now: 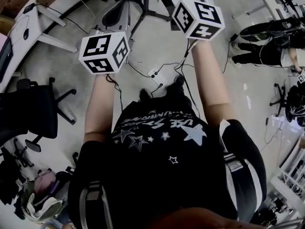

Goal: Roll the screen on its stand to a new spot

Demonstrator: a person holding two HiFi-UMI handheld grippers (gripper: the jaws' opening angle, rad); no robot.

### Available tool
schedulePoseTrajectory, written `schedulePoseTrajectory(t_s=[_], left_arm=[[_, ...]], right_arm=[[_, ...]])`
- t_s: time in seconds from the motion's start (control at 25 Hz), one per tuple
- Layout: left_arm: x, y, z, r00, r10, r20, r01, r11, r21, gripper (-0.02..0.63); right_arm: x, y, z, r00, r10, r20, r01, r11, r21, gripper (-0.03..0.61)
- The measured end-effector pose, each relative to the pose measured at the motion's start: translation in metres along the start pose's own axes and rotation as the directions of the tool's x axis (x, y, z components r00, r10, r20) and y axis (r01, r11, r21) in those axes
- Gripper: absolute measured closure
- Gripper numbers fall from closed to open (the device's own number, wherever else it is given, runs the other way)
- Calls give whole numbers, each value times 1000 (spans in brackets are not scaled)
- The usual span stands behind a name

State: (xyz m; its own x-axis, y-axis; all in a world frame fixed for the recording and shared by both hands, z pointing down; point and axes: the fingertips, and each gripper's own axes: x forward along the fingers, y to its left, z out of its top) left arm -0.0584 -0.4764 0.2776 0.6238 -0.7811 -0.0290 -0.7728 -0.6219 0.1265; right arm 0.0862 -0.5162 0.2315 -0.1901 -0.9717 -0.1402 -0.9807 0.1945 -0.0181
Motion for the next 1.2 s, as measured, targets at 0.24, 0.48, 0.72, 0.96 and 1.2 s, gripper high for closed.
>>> schedulePoseTrajectory(t_s=[0.24, 0.48, 0.72, 0.96, 1.2], left_arm=[[-25, 1, 4, 1000, 19, 11, -18, 1000, -12, 606], [-48, -10, 2, 998, 56, 26, -57, 998, 0, 606], [-74, -34, -2, 996, 88, 19, -88, 996, 8, 606], [-94, -66, -3, 995, 97, 13, -97, 995, 9, 606], [-107, -96, -8, 996, 88, 13, -88, 996, 6, 606]], right_arm=[[-22, 14, 7, 1000, 0, 1, 0, 1000, -8, 360], [-49, 13, 5, 1000, 10, 10, -10, 1000, -1, 360], [-89, 0, 11, 999, 29, 14, -30, 999, 15, 359], [-129, -13, 16, 999, 39, 12, -39, 999, 21, 359], [-160, -19, 18, 999, 32, 15, -33, 999, 36, 359]])
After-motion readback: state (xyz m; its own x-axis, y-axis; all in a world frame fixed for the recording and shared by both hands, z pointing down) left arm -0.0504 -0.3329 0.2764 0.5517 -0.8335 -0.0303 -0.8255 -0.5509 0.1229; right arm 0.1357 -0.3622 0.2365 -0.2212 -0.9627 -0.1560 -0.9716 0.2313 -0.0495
